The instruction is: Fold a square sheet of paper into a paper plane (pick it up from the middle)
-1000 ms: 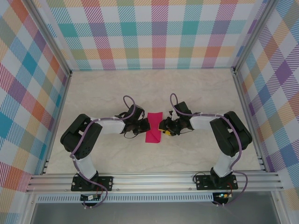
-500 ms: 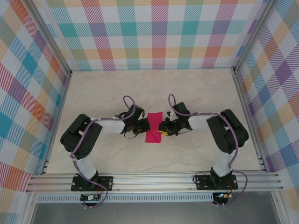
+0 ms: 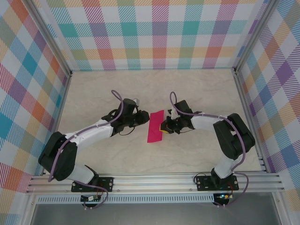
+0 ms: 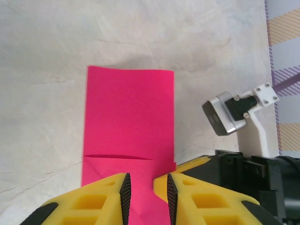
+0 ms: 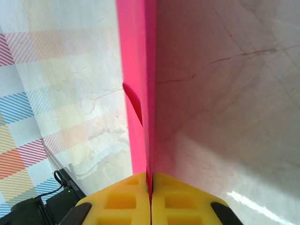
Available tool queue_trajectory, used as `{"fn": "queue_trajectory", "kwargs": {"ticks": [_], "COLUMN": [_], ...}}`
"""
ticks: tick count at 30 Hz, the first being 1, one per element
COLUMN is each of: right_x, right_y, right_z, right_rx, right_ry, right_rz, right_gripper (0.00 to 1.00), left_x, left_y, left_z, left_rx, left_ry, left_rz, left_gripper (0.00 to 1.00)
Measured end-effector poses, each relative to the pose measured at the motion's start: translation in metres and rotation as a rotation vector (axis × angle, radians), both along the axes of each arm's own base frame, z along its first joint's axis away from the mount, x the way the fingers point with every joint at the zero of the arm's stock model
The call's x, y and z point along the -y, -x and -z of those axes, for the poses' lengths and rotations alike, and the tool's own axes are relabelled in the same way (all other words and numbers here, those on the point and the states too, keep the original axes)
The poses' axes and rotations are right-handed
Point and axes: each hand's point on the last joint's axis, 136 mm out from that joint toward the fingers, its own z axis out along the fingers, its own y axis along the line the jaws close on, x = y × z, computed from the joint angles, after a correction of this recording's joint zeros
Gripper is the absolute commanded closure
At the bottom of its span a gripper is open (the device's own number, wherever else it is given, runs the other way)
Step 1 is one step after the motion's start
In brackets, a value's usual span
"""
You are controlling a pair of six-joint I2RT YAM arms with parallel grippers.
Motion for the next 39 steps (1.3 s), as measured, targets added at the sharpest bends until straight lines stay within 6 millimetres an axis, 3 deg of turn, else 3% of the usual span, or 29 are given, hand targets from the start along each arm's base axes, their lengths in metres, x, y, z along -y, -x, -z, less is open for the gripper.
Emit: {"fn": "queue_trajectory", "kwargs": {"ticks": [7, 15, 25, 28, 32, 39], "right_x": [0.021, 0.065, 0.124, 0.133, 0.135, 0.104], "right_y": [-0.003, -0.001, 0.014, 0.019, 0.026, 0.024], "right_z": [-0.038, -0.084, -0.107, -0.104, -0.081, -0.036], "right_rx": [0.112, 0.254, 0.292, 0.284, 0.225, 0.148], "right_ry": [0.117, 0.331, 0.781, 0.909, 1.043, 1.169], "right_rz": [0.014, 0.052, 0.059, 0.034, -0.027, -0.158], "right_gripper": [0.97, 0.96, 0.96, 0.96, 0.96, 0.93], "left_x": [-0.036, -0.065, -0.093, -0.099, -0.103, -0.122], "left_y": [0.015, 0.025, 0.034, 0.036, 0.036, 0.043], "left_z": [-0.001, -0.006, -0.009, -0.002, -0.001, -0.018], "left_rx": [0.034, 0.085, 0.118, 0.109, 0.104, 0.154], "left_ry": [-0.073, -0.104, -0.117, -0.125, -0.131, -0.127], "left_rz": [-0.092, -0.180, -0.278, -0.295, -0.313, -0.380], "left_gripper": [0.61, 0.49, 0.37, 0.36, 0.36, 0.35]}}
